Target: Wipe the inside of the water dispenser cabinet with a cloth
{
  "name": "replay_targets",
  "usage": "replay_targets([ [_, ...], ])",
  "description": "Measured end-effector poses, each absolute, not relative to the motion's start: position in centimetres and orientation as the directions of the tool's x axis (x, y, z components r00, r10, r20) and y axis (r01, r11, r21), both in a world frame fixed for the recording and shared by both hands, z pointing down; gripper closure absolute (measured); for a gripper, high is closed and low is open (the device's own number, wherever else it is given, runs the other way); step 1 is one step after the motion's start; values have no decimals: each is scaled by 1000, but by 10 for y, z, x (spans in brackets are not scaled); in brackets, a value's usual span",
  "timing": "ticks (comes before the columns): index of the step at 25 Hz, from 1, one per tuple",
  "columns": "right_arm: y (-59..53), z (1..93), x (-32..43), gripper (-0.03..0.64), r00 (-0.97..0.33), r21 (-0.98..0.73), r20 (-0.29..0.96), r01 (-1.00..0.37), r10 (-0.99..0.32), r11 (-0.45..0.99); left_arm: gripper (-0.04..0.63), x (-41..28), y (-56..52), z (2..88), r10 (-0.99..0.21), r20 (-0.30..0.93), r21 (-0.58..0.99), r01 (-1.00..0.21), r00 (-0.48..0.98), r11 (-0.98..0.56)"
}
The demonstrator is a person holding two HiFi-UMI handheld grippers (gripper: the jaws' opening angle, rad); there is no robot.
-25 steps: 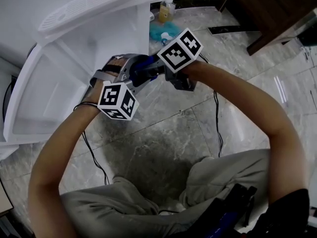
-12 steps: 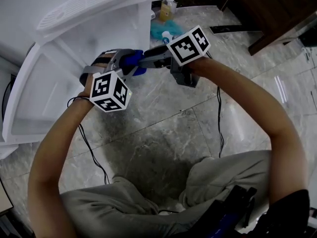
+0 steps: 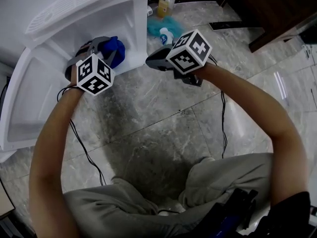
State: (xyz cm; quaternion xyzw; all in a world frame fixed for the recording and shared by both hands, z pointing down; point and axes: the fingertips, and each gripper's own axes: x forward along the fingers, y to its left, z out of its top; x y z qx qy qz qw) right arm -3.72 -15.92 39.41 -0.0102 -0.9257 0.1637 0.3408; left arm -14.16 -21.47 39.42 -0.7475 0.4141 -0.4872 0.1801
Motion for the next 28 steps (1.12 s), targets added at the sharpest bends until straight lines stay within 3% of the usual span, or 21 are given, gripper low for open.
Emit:
replay_targets([
  [5, -140, 412, -33, 618, -690, -86, 714, 83, 119, 993, 477, -137, -238, 414, -818, 555, -737, -368, 150, -567],
  [8, -128, 428, -28, 618, -626, 75, 773, 248, 101, 966, 476, -126, -253, 430, -818, 554, -739, -362, 154, -568],
  [11, -113, 447, -13, 618, -574, 126, 810, 368, 119, 921, 476, -117, -271, 449, -814, 562, -725, -386, 147, -570],
  [16, -107, 466, 8, 618, -578, 36, 798, 330, 172, 943, 485, -111, -302, 482, -794, 601, -729, -347, 87, -590],
  [23, -115, 484, 22, 618, -590, -82, 776, 252, 221, 964, 486, -148, -356, 481, -850, 527, -748, -480, -8, -459],
  [28, -105, 479, 11, 618, -606, -109, 755, 260, 250, 959, 488, -164, -370, 481, -837, 547, -679, -589, -7, -438],
])
